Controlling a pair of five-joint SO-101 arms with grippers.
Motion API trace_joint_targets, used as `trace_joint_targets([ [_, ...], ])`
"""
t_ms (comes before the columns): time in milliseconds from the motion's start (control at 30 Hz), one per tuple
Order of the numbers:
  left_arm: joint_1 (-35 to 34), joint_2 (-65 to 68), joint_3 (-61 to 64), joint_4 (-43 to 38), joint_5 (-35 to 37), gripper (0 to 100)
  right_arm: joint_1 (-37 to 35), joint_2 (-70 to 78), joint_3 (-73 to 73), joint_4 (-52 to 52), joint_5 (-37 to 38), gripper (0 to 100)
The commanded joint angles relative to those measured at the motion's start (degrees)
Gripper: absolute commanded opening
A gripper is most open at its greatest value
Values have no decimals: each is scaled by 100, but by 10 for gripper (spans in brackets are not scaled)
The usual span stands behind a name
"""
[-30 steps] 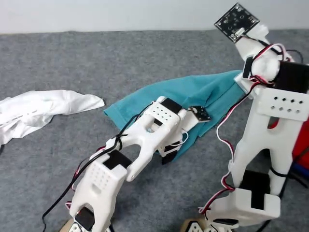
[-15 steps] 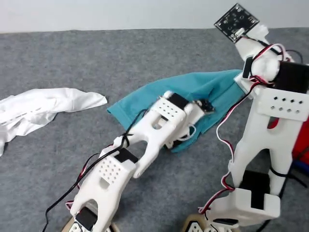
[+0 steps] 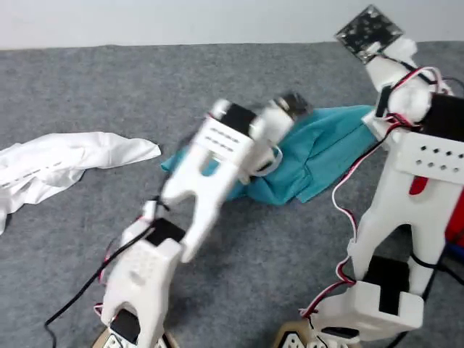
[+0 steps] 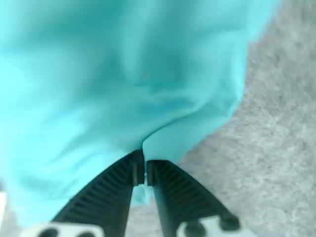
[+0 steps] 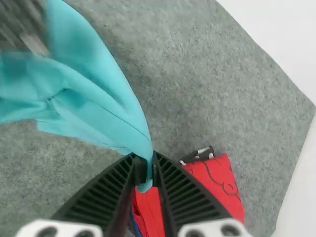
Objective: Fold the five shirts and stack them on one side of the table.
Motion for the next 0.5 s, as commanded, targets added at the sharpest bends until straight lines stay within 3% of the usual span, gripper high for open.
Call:
trace_joint_targets([
  [0, -475, -1002, -224, 167, 26, 2, 330, -259, -44, -57, 35, 10],
  [167, -923, -1802, -242, 167, 26, 2, 409, -330, -79, -75, 35, 10],
  [467, -923, -3640, -1007, 18, 35, 2, 382, -1648, -237, -101, 26, 13],
])
